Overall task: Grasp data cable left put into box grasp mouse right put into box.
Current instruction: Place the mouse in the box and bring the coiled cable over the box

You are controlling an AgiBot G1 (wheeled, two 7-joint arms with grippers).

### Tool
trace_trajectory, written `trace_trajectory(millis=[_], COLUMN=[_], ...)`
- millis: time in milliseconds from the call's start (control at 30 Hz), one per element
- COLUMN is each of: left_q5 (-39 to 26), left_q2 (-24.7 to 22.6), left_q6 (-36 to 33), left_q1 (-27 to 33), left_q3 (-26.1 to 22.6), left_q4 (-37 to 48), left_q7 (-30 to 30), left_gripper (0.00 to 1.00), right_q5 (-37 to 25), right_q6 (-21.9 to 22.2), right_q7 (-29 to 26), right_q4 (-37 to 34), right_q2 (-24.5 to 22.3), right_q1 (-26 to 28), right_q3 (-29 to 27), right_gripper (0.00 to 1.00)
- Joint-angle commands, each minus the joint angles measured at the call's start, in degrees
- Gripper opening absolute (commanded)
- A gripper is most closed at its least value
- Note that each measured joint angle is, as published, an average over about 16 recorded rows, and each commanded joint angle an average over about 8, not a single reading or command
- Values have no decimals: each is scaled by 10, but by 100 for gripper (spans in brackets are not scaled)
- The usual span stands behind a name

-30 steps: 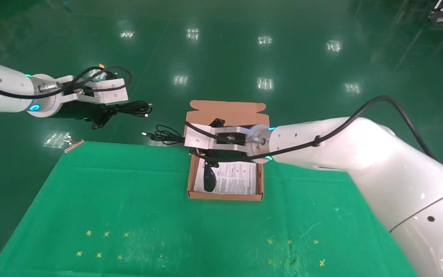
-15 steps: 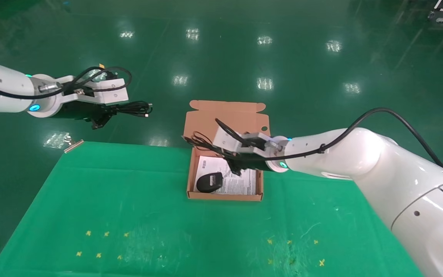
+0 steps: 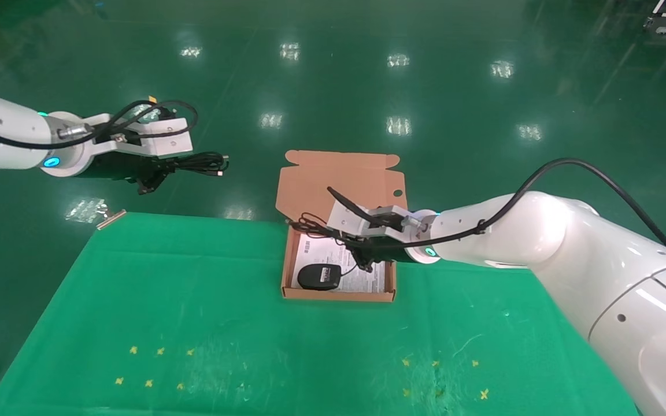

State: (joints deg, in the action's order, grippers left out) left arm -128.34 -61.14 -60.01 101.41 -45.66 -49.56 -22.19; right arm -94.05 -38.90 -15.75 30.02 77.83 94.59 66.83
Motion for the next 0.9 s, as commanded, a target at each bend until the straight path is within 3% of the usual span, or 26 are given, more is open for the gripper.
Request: trace_trajectory(millis=[33, 400, 900], left_q5=[0, 33, 163], left_q2=[0, -27, -162], left_q6=[0, 37, 178], left_q1=[0, -26, -74], left_q3=[0, 4, 22], left_q4=[0, 15, 210], left_q7=[0, 37, 238], left_gripper=[0, 0, 0], right_q5=[0, 2, -27], right_q6=[1, -1, -2], right_q7=[0, -8, -55], right_q4=[1, 47, 188], right_q2=[-1, -50, -215], right_q1=[0, 9, 31], right_q3=[2, 3, -6], right_gripper=[100, 100, 100])
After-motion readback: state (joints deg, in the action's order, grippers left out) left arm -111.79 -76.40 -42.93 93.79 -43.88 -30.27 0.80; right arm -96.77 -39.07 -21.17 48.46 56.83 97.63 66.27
